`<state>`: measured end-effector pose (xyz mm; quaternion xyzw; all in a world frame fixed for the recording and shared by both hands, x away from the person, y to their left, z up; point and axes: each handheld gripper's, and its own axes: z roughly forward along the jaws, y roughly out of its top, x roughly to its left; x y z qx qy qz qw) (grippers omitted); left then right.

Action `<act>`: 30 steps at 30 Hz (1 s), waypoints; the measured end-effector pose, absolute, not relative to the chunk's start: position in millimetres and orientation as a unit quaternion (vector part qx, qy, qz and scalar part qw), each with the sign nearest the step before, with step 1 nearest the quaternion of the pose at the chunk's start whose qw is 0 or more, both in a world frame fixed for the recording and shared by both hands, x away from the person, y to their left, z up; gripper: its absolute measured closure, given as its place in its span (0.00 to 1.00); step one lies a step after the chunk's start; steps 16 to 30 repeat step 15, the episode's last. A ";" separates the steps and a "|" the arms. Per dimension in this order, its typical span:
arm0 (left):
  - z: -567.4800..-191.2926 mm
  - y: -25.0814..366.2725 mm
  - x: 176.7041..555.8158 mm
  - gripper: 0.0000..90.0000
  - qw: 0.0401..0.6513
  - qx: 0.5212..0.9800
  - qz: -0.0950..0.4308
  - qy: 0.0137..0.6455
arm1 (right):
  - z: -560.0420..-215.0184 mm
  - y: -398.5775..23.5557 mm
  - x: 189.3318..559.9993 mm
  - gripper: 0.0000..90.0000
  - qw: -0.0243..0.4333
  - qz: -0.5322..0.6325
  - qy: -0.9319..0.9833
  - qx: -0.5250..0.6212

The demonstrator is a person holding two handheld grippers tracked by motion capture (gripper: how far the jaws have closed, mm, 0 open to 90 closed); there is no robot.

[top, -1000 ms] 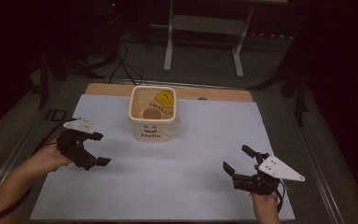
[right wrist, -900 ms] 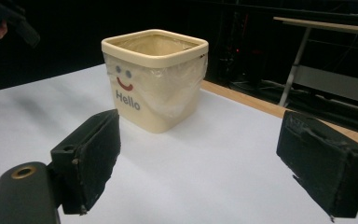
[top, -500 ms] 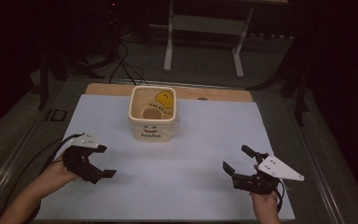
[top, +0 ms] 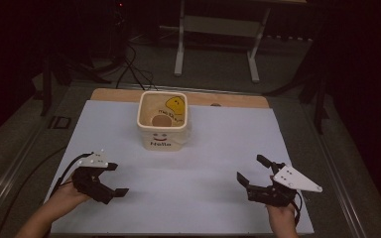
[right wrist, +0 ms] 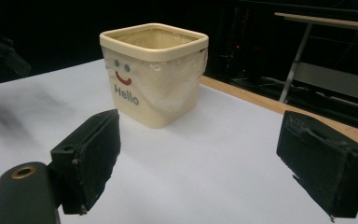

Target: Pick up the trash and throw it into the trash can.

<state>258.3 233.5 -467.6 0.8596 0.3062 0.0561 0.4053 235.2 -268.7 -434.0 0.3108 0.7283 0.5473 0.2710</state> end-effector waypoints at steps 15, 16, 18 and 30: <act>-478.3 226.3 254.8 0.03 0.402 0.860 0.050 0.309 | -436.7 -268.5 236.0 0.15 0.267 0.544 0.733 0.309; -478.3 226.3 254.8 0.03 0.402 0.860 0.050 0.309 | -436.7 -268.5 236.0 0.15 0.267 0.544 0.733 0.309; -478.3 226.3 254.8 0.03 0.402 0.860 0.050 0.309 | -436.7 -268.5 236.0 0.15 0.267 0.544 0.733 0.309; -478.3 226.3 254.8 0.03 0.402 0.860 0.050 0.309 | -436.7 -268.5 236.0 0.15 0.267 0.544 0.733 0.309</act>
